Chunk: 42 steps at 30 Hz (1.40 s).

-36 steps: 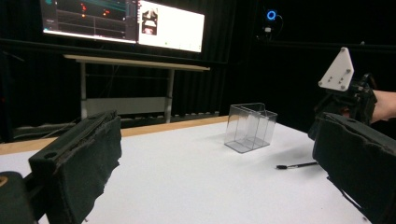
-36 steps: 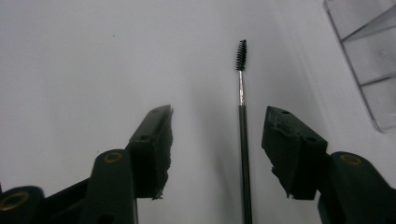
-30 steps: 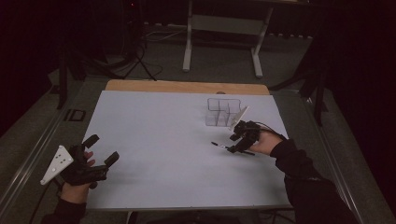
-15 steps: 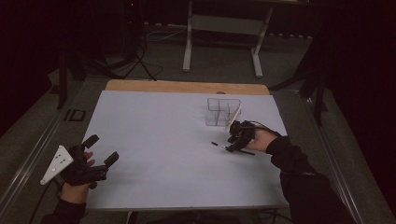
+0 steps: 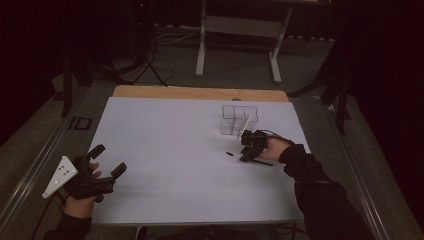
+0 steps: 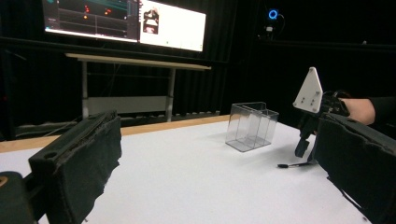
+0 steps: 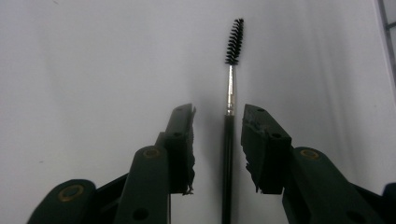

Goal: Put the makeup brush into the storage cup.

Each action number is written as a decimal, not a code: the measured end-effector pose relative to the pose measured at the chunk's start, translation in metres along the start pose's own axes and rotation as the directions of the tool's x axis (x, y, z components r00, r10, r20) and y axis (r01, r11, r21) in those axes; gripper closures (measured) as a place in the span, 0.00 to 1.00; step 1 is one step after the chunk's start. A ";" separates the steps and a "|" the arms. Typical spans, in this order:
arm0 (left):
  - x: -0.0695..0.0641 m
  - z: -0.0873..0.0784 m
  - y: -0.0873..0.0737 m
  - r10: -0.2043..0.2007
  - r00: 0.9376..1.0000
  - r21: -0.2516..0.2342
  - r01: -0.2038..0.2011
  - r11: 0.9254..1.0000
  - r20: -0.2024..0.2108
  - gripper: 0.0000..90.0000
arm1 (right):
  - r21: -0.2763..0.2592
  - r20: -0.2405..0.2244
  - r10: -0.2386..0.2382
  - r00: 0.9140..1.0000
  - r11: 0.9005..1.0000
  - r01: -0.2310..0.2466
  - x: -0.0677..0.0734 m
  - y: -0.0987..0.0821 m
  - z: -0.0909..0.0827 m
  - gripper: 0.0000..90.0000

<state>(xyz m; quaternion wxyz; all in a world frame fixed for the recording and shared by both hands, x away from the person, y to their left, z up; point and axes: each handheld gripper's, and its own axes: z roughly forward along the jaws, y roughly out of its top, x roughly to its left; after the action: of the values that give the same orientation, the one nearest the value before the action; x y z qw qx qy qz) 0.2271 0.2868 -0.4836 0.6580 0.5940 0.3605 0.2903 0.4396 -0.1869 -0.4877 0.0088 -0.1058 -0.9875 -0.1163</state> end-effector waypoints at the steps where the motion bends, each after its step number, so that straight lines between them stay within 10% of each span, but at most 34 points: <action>1: 0.000 0.000 0.000 0.000 1.000 0.000 0.000 1.000 0.001 0.02 | 0.005 0.001 -0.002 1.000 1.000 0.002 -0.001 0.000 0.001 0.72; 30: -0.001 0.000 0.000 0.000 1.000 -0.004 0.000 1.000 0.002 0.02 | 0.142 0.098 -0.052 0.994 0.989 0.038 0.012 0.014 0.018 0.95; 42: 0.000 0.000 0.000 -0.006 1.000 -0.002 0.006 1.000 0.003 0.02 | 0.008 0.099 0.027 0.995 1.000 -0.028 0.005 0.005 0.003 0.95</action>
<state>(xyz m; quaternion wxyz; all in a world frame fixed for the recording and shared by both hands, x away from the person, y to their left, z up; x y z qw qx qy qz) 0.2272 0.2864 -0.4837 0.6599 0.5927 0.3611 0.2878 0.4353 -0.1802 -0.4895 -0.0378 -0.1251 -0.9857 -0.1059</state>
